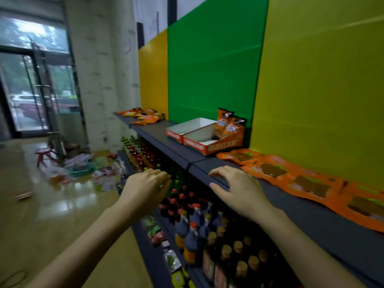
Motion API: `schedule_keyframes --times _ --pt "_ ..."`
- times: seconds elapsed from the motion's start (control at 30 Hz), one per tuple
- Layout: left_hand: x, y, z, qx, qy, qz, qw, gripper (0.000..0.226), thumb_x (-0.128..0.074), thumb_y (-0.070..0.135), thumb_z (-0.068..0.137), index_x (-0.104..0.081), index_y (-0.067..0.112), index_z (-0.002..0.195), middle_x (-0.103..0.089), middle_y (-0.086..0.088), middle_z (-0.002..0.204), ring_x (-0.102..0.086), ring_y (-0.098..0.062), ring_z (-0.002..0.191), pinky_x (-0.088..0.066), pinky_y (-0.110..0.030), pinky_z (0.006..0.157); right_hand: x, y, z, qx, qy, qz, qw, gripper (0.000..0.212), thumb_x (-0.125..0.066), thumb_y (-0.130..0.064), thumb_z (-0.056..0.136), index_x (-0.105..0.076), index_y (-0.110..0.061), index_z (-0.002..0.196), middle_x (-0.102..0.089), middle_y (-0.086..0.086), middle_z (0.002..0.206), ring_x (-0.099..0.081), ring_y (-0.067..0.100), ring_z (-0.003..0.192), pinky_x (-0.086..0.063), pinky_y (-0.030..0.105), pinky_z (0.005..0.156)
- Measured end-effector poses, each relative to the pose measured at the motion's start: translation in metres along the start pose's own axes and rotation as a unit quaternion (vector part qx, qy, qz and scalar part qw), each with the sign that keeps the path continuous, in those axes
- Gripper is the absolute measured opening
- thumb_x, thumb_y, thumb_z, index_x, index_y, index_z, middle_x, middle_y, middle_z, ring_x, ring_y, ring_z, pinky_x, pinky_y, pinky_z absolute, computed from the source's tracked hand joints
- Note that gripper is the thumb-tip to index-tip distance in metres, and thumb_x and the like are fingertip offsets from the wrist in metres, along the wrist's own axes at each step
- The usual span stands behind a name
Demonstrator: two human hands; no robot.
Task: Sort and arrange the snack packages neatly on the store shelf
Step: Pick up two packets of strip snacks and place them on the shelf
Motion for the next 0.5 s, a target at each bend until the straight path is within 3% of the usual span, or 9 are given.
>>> schedule_keyframes --times 0.13,0.23,0.4,0.5 --pt "-0.014 -0.085 -0.008 0.027 -0.019 0.018 0.999 0.038 -0.034 0.041 0.086 -0.064 0.023 0.069 -0.064 0.007 0.065 -0.063 -0.013 0.058 -0.039 -0.023 0.039 -0.055 -0.045 0.071 0.017 -0.006 0.008 1.000 0.031 -0.044 -0.040 0.095 -0.052 -0.035 0.124 -0.054 -0.016 0.128 -0.051 0.010 0.118 -0.046 0.032 0.089" --pt "-0.029 -0.145 -0.008 0.052 -0.039 0.018 0.998 0.044 -0.029 0.044 0.086 -0.066 0.022 0.077 -0.067 0.006 0.074 -0.067 -0.017 0.069 -0.048 -0.029 0.045 -0.088 -0.073 0.123 0.026 -0.009 0.010 1.000 0.031 -0.044 -0.039 0.095 -0.052 -0.035 0.123 -0.055 -0.015 0.126 -0.053 0.012 0.116 -0.047 0.032 0.087" --pt "-0.053 -0.222 -0.005 0.064 -0.042 0.035 0.996 0.045 -0.030 0.048 0.089 -0.067 0.023 0.088 -0.068 0.006 0.085 -0.066 -0.015 0.076 -0.040 -0.024 0.052 -0.132 -0.106 0.200 0.028 -0.028 0.008 0.999 0.033 -0.045 -0.040 0.094 -0.052 -0.033 0.125 -0.056 -0.012 0.126 -0.053 0.014 0.115 -0.045 0.031 0.085" --pt "-0.077 -0.260 0.001 0.079 -0.050 0.032 0.995 0.042 -0.032 0.047 0.092 -0.066 0.022 0.095 -0.068 0.004 0.095 -0.066 -0.016 0.085 -0.044 -0.026 0.058 -0.161 -0.117 0.245 0.034 -0.030 0.007 0.999 0.033 -0.046 -0.041 0.093 -0.052 -0.033 0.125 -0.055 -0.012 0.128 -0.053 0.015 0.115 -0.044 0.031 0.085"
Point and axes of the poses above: each hand's wrist, its own z-axis towards the middle knuckle, its own x-axis out of the back of the hand, y = z × x, the point moved 4 cm from there along z, towards the middle knuckle
